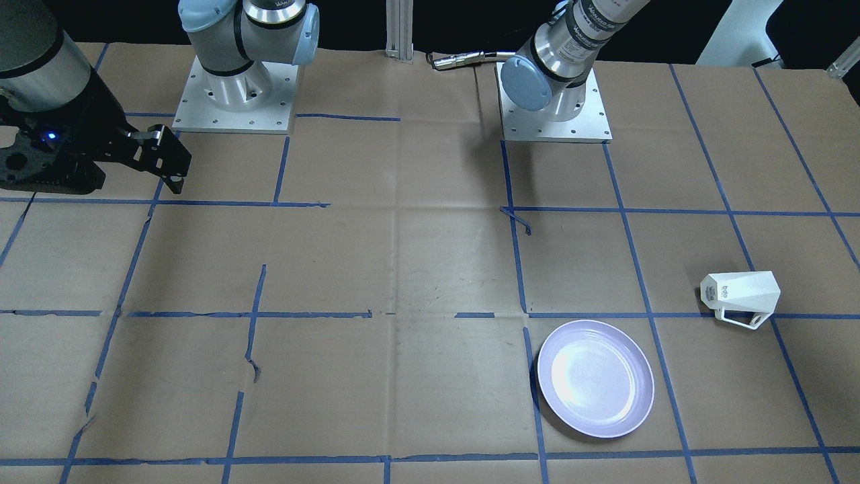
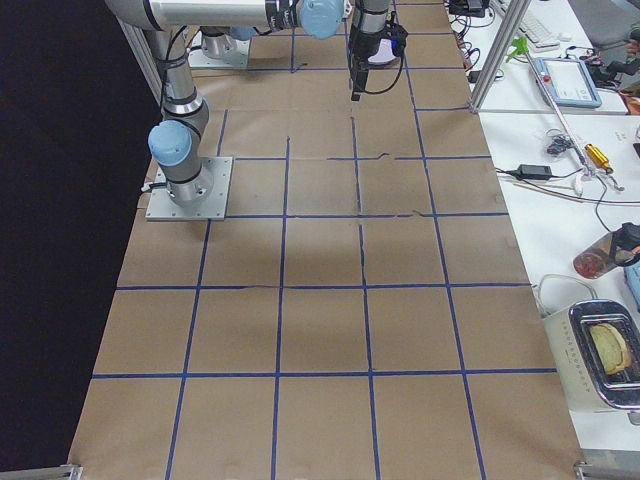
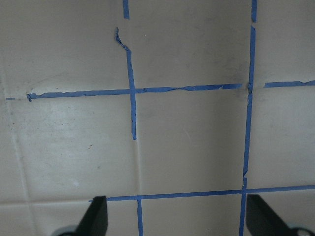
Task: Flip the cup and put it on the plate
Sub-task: 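Lower the left gripper onto the white cup and close on its rim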
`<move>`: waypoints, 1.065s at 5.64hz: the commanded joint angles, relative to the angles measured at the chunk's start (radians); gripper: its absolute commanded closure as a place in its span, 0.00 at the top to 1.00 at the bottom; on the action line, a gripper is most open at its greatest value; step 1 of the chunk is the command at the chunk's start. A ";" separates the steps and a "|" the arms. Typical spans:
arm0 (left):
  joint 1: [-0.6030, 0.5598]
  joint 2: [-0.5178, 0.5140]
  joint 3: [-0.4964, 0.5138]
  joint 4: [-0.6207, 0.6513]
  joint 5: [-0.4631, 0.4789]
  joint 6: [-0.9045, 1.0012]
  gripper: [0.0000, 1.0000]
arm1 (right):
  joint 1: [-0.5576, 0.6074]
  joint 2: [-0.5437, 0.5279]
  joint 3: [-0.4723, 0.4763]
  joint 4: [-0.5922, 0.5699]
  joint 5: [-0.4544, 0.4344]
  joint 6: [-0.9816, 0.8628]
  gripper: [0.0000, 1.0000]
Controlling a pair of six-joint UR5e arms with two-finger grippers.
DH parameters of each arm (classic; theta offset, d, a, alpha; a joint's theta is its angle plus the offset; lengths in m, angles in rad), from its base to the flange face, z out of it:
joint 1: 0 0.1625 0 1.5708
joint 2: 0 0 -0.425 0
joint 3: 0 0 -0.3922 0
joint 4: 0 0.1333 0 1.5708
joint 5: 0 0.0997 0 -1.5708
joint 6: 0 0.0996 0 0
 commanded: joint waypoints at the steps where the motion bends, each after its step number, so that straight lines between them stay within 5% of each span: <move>1: 0.058 -0.146 0.010 -0.146 -0.219 0.038 0.99 | 0.000 0.000 0.000 0.000 0.000 0.000 1.00; 4: 0.065 -0.250 0.011 -0.469 -0.252 0.302 0.99 | 0.000 0.000 0.000 0.000 0.000 0.000 1.00; 6: 0.066 -0.319 0.010 -0.556 -0.249 0.405 0.99 | 0.000 0.000 0.000 0.000 0.000 0.000 1.00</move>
